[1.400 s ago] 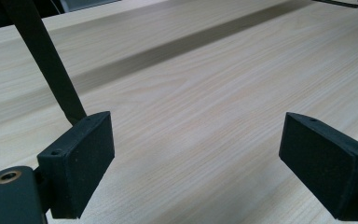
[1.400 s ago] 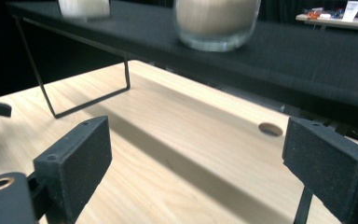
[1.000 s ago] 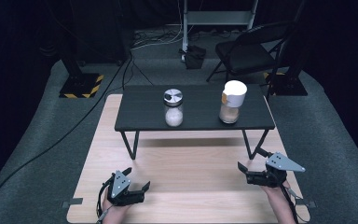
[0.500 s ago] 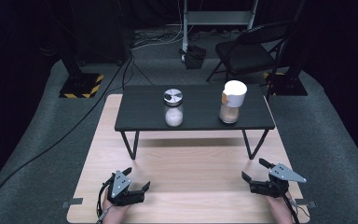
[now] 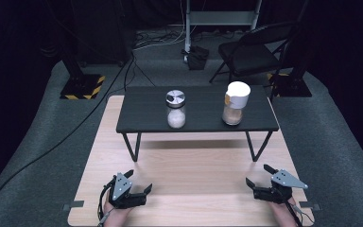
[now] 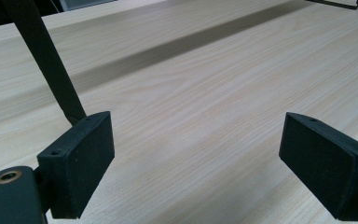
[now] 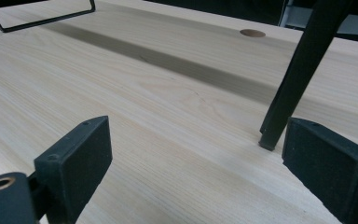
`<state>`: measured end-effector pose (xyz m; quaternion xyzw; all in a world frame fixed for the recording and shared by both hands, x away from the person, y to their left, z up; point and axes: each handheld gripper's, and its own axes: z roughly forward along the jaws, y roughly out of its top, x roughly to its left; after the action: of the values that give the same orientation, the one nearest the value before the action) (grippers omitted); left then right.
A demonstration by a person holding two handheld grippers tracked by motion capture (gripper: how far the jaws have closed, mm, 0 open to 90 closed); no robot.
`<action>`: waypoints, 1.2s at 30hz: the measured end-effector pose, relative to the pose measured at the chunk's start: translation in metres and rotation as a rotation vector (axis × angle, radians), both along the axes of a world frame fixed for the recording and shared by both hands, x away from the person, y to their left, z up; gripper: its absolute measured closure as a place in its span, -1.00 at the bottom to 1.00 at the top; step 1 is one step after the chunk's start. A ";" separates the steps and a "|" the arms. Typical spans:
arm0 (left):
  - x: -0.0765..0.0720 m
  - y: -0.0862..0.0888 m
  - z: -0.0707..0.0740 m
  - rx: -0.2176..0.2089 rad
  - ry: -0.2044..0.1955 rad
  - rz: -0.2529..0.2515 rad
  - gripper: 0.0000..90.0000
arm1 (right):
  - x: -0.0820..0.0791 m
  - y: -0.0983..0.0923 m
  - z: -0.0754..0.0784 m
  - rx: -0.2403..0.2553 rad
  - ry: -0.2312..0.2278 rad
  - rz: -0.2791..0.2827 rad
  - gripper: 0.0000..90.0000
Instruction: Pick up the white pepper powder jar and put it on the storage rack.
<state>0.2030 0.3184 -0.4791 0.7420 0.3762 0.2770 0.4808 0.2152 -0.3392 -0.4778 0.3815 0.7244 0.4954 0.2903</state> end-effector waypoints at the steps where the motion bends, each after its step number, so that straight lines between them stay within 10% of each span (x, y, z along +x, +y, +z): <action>1: 0.000 0.000 0.000 -0.001 0.001 -0.001 -0.78 | 0.000 0.000 0.000 0.002 0.005 -0.005 -0.83; 36: 0.001 0.001 0.000 -0.008 0.008 0.009 -0.78 | -0.001 -0.002 -0.001 0.003 0.020 -0.026 -0.83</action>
<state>0.2036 0.3197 -0.4787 0.7396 0.3827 0.2747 0.4807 0.2140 -0.3408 -0.4788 0.3966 0.7213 0.4889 0.2888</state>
